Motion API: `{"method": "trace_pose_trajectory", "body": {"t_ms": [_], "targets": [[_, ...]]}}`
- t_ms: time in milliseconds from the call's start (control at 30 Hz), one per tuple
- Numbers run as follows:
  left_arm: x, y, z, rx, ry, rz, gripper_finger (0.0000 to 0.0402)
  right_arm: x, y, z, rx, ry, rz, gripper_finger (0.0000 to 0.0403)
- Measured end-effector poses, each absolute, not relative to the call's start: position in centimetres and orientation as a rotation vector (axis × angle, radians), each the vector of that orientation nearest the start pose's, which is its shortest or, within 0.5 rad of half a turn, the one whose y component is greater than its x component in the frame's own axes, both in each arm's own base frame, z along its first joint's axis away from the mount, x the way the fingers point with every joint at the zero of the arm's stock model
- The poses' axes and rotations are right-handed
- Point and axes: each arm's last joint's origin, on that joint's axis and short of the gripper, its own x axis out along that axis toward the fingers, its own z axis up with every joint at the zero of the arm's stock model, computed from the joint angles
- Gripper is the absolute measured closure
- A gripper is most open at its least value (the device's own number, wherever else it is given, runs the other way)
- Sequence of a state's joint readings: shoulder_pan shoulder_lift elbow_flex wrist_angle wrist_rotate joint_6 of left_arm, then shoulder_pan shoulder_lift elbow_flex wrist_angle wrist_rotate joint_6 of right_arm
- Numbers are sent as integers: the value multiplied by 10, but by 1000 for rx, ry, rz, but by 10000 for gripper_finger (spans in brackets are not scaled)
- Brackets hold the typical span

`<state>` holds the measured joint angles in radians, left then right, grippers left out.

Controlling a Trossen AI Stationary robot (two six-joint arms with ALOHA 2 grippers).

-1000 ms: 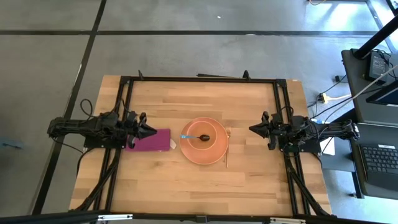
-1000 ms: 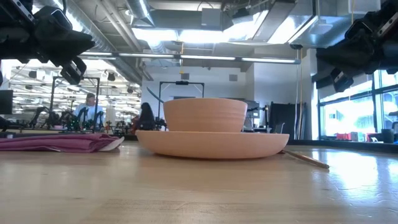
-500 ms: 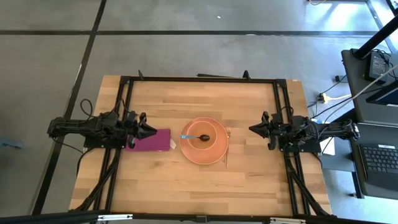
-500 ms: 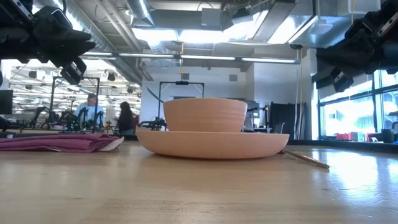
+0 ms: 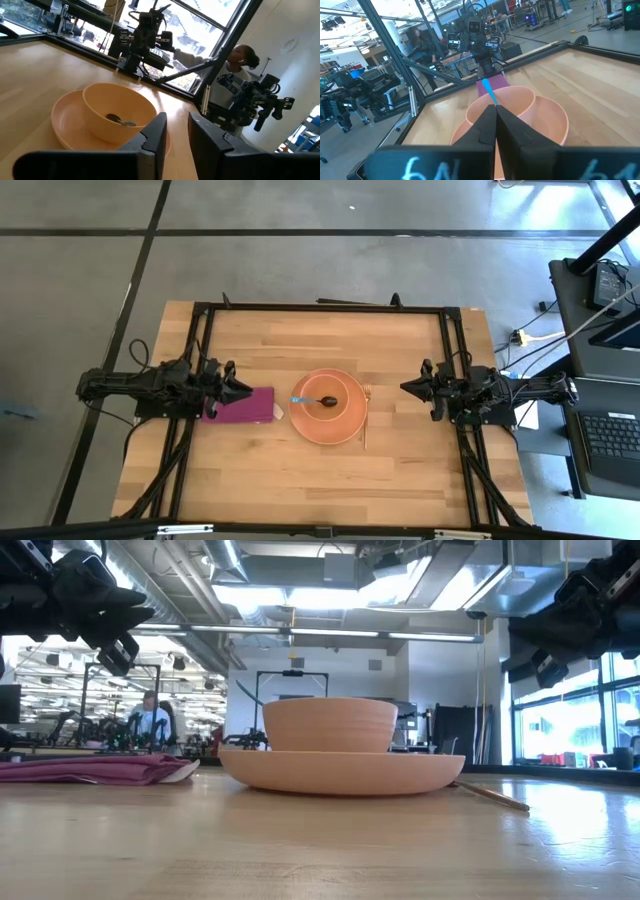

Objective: Set table place
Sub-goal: Return to Home Position

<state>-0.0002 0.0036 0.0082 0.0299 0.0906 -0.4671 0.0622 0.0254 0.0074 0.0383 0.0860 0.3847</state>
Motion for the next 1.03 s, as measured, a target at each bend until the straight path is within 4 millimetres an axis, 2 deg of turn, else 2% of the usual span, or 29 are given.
{"method": "trace_pose_trajectory", "body": {"t_ms": [1033], "targets": [[97, -3, 169, -465, -12, -97, 378, 99, 4, 168, 386, -25, -19, 393]]}}
